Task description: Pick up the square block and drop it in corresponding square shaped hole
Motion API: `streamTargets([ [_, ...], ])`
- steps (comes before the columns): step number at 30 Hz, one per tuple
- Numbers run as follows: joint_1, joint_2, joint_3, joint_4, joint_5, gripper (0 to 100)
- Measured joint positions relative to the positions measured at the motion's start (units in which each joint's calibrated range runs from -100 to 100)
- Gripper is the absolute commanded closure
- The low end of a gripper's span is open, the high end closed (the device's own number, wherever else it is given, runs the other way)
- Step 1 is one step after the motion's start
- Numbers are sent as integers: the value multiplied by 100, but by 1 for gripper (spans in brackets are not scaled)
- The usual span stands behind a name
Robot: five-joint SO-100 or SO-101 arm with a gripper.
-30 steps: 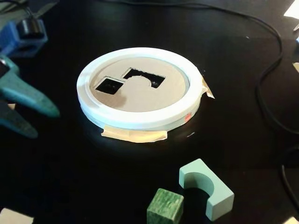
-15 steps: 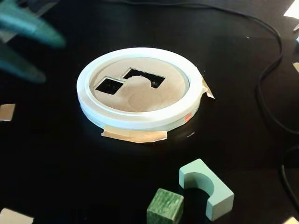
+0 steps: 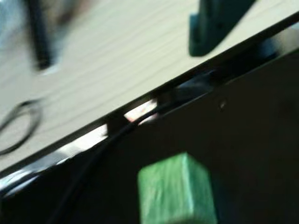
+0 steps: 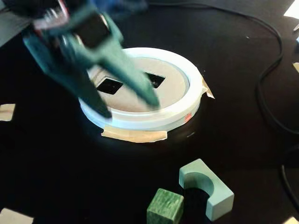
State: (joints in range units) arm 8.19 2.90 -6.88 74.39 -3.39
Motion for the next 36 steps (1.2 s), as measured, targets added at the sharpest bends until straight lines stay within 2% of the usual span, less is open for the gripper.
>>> streamTargets([
  [6, 180, 1667, -1532, 417, -5, 23],
  [13, 250, 2720, -1864, 456, -5, 23],
  [22, -190, 2889, -1884, 456, -5, 23],
  [36, -200, 3763, -2460, 398, -5, 23],
])
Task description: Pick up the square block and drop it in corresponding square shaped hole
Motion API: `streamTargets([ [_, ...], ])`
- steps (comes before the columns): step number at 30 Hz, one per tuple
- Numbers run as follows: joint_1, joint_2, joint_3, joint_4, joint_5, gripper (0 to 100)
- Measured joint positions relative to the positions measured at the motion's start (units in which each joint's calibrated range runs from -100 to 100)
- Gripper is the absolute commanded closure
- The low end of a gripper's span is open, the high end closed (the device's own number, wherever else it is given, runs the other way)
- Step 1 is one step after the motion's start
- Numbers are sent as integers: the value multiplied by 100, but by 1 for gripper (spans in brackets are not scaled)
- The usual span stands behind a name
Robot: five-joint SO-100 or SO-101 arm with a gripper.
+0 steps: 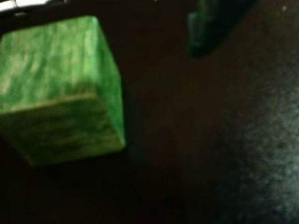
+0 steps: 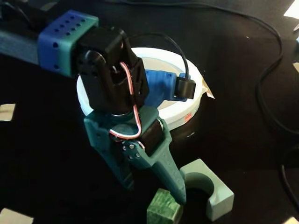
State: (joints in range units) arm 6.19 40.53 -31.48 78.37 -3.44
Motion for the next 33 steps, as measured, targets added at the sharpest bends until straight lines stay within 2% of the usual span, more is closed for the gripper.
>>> streamTargets([
  [13, 0, 794, -791, 0, 0, 24],
  [15, 0, 794, -800, 0, 0, 28],
  [16, 0, 794, -800, 0, 0, 37],
  [18, 0, 794, -800, 0, 0, 48],
  [21, 0, 794, -800, 0, 0, 56],
  [27, 0, 794, -800, 0, 0, 59],
  [33, 0, 794, -800, 0, 0, 66],
])
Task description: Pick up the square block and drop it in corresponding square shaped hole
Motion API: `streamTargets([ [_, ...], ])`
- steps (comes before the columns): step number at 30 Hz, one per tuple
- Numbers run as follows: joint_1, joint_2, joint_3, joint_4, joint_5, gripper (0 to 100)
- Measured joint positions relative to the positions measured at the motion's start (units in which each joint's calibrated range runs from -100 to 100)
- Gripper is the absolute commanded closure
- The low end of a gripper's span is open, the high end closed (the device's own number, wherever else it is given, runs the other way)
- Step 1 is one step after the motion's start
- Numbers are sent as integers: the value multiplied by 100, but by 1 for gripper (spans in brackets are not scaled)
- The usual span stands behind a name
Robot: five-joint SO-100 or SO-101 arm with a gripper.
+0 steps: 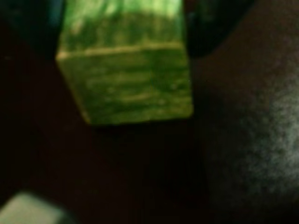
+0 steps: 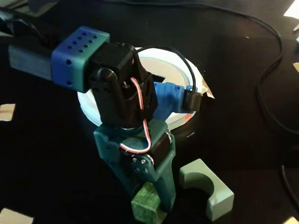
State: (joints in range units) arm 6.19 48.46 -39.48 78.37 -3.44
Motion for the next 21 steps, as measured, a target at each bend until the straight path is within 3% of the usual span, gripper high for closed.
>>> streamTargets([
  [8, 0, 0, 0, 19, 0, 66],
  [21, -280, -1489, -10, 1542, -264, 64],
])
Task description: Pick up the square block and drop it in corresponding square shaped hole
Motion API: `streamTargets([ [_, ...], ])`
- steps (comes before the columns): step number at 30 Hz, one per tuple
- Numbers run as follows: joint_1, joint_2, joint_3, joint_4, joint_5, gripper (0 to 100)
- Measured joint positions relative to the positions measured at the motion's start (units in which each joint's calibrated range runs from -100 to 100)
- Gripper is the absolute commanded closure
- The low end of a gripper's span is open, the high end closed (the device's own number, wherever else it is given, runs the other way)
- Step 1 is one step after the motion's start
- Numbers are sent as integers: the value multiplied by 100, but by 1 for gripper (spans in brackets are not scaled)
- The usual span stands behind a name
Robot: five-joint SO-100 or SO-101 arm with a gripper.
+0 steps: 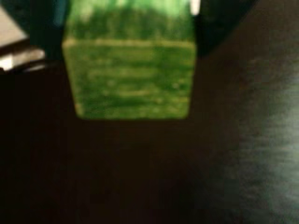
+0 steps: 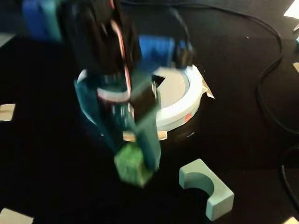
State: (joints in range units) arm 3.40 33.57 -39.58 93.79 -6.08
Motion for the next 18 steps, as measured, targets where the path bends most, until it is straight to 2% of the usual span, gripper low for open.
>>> streamTargets([
  [4, -959, -571, 0, 456, -254, 64],
  [13, -2547, -1632, 0, 563, -1040, 64],
  [18, -3437, -1703, 0, 563, -1309, 64],
])
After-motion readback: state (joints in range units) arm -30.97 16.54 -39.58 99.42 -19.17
